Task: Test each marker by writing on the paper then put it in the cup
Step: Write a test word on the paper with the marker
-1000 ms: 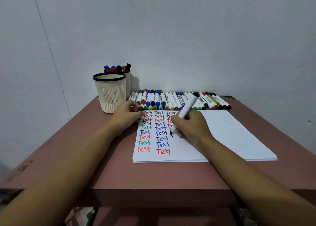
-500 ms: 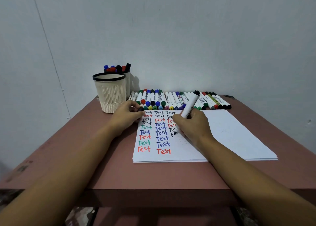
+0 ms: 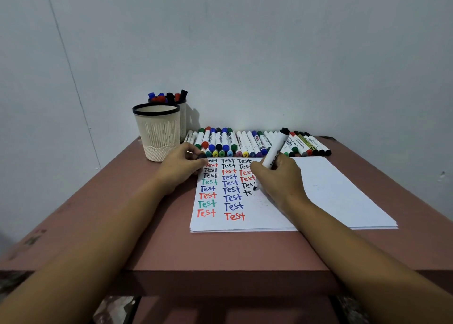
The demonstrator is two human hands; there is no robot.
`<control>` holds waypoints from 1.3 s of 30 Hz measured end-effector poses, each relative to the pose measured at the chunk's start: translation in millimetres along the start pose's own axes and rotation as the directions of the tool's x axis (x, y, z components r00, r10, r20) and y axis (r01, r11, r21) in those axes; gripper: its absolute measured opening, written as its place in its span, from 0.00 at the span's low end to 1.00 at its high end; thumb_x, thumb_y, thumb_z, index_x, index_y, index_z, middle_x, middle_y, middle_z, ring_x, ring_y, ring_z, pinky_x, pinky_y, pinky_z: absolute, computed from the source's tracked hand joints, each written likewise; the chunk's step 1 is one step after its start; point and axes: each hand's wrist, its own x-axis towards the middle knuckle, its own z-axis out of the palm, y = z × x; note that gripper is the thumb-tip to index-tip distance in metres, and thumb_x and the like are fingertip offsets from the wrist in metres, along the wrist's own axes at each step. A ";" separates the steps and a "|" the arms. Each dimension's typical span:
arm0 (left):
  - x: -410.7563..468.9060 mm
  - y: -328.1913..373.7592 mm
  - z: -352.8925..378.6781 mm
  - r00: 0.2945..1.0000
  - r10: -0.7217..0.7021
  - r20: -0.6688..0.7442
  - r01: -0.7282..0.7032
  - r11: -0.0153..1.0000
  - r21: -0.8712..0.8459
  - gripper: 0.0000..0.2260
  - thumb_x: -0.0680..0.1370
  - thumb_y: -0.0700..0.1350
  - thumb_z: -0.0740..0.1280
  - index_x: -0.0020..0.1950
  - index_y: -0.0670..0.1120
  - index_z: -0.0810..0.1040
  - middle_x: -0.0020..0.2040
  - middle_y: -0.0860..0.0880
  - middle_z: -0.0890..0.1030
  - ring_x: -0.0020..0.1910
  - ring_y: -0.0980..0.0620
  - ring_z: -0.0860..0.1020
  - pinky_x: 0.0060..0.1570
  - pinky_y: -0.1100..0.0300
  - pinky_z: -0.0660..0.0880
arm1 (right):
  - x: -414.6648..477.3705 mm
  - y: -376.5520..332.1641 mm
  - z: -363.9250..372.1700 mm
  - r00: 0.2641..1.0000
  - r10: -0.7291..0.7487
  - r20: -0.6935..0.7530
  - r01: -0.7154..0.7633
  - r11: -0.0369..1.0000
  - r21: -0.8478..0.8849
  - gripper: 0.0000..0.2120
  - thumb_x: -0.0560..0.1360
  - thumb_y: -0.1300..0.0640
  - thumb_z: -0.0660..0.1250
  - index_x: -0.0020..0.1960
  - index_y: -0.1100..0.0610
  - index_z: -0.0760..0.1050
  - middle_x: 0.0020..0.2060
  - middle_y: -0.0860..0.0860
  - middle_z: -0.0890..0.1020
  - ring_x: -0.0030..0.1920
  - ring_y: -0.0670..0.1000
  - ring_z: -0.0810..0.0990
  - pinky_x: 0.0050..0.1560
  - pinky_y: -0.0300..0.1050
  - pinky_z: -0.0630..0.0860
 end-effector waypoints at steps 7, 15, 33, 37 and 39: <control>0.0 -1.4 -1.1 1.000 0.002 0.011 -0.002 1.000 0.025 0.10 0.74 0.43 0.70 0.52 0.44 0.74 0.46 0.45 0.78 0.39 0.52 0.76 0.46 0.55 0.76 | -0.3 -0.9 -0.6 0.999 0.037 0.038 -0.037 0.999 -0.002 0.08 0.70 0.59 0.68 0.37 0.59 0.70 0.32 0.53 0.74 0.30 0.48 0.71 0.28 0.39 0.69; -0.9 -0.2 0.1 1.000 0.008 0.006 -0.008 1.000 0.028 0.09 0.74 0.43 0.70 0.51 0.44 0.73 0.43 0.46 0.78 0.37 0.52 0.76 0.43 0.58 0.75 | -0.2 -0.9 -0.9 0.998 0.055 0.013 -0.056 0.997 0.054 0.07 0.71 0.60 0.68 0.37 0.60 0.72 0.33 0.56 0.75 0.30 0.51 0.74 0.32 0.43 0.72; -2.9 2.6 -0.4 1.000 0.002 0.003 -0.002 0.999 0.040 0.08 0.75 0.43 0.70 0.51 0.45 0.73 0.43 0.48 0.78 0.36 0.54 0.77 0.38 0.64 0.74 | -0.4 -2.0 -1.7 0.998 0.054 -0.012 -0.054 0.998 0.026 0.09 0.71 0.58 0.67 0.36 0.59 0.69 0.31 0.54 0.73 0.31 0.51 0.70 0.31 0.43 0.69; -4.6 3.7 -0.1 0.999 0.016 0.033 -0.016 1.000 0.003 0.06 0.75 0.42 0.69 0.49 0.47 0.73 0.42 0.46 0.80 0.35 0.54 0.77 0.36 0.66 0.73 | -2.2 -2.5 -0.4 1.000 0.005 -0.030 -0.006 0.999 -0.045 0.08 0.71 0.58 0.67 0.37 0.60 0.69 0.30 0.51 0.72 0.32 0.49 0.70 0.33 0.43 0.70; -5.8 4.6 -0.1 0.999 0.022 0.039 -0.022 1.000 0.004 0.07 0.75 0.42 0.69 0.50 0.48 0.74 0.41 0.47 0.81 0.34 0.55 0.76 0.35 0.69 0.72 | -2.0 -2.5 -0.9 0.999 0.000 -0.044 -0.002 0.999 -0.045 0.09 0.71 0.58 0.67 0.38 0.60 0.69 0.30 0.51 0.71 0.32 0.49 0.69 0.32 0.42 0.70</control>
